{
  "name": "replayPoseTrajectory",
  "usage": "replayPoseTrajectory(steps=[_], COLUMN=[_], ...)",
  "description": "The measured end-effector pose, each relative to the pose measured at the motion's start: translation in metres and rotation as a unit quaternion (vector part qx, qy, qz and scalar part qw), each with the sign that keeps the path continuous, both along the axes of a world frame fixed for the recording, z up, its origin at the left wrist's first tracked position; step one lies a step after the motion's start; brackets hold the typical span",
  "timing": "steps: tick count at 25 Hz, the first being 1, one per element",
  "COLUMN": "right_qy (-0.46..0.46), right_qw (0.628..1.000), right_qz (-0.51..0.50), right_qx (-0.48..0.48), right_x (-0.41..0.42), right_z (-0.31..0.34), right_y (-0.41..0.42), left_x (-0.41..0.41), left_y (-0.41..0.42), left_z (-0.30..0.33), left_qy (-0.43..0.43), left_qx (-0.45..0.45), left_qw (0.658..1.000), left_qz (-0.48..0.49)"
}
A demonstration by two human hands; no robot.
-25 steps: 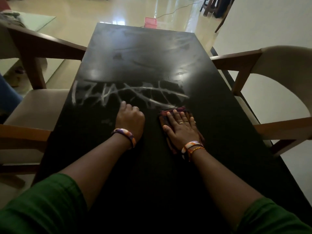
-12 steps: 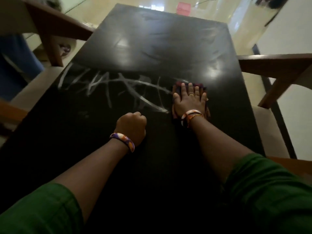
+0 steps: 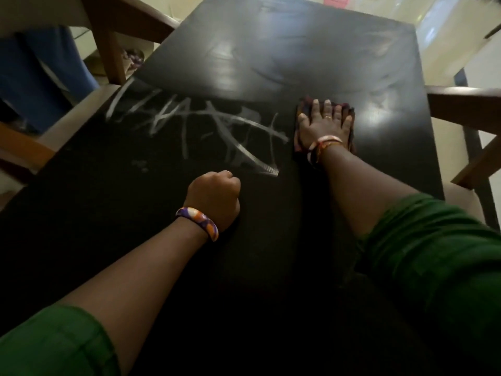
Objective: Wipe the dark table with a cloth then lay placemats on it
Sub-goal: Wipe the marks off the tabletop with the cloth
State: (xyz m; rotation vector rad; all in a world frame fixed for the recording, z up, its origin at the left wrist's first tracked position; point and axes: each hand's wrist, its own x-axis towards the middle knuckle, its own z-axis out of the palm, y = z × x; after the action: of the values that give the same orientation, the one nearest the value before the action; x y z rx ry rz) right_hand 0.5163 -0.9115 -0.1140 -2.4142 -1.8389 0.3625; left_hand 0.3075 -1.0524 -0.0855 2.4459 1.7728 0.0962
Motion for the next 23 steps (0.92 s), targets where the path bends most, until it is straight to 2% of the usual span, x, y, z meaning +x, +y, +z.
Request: replayPoseTrajectory(steps=[2, 6, 7, 13, 15, 19, 21, 23], right_qy=[-0.001, -0.004, -0.011, 0.011, 0.014, 0.021, 0.008, 0.007], right_qw=[1.000, 0.995, 0.995, 1.000, 0.999, 0.991, 0.990, 0.994], right_qz=[0.023, 0.076, 0.080, 0.016, 0.048, 0.119, 0.125, 0.095], right_qx=[0.006, 0.059, 0.064, 0.018, 0.018, 0.061, 0.062, 0.050], right_x=[-0.004, -0.040, -0.042, -0.008, -0.016, -0.055, -0.052, -0.042], right_z=[0.001, -0.010, -0.014, 0.002, 0.000, -0.009, -0.008, -0.006], right_y=[-0.011, -0.129, -0.136, 0.016, -0.003, -0.134, -0.127, -0.062], left_x=[0.001, -0.002, -0.002, -0.008, -0.010, -0.010, -0.009, -0.013], left_y=[0.001, 0.001, 0.000, 0.001, 0.000, 0.001, 0.003, 0.004], left_z=[0.000, 0.001, 0.001, -0.009, -0.008, -0.004, -0.004, -0.006], left_qy=[0.003, 0.001, -0.001, -0.033, -0.045, -0.052, -0.043, -0.054], left_qx=[-0.001, 0.006, 0.006, 0.013, 0.017, 0.005, -0.005, 0.003], left_qw=[1.000, 1.000, 1.000, 0.999, 0.999, 0.998, 0.998, 0.998], left_qz=[-0.001, -0.003, -0.005, -0.015, -0.019, -0.029, -0.036, -0.035])
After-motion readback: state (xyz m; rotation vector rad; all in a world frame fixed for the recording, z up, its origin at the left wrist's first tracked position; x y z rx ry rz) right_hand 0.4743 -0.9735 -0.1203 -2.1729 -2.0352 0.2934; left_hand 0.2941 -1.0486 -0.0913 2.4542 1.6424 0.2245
